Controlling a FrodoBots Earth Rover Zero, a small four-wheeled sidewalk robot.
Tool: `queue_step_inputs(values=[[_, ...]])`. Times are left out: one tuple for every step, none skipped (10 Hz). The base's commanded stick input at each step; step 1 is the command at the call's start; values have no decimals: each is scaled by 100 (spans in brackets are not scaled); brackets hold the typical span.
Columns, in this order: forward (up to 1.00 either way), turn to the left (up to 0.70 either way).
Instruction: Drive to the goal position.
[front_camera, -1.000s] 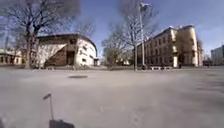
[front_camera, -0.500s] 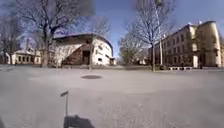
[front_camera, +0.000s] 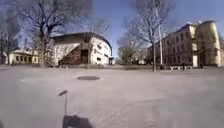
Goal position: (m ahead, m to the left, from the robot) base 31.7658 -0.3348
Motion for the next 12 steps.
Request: queue_step_inputs(values=[[100, 0], [100, 0], [100, 0], [100, 0], [100, 0], [100, 0], [100, 0], [100, 0], [100, 0], [100, 0], [100, 0], [100, 0]])
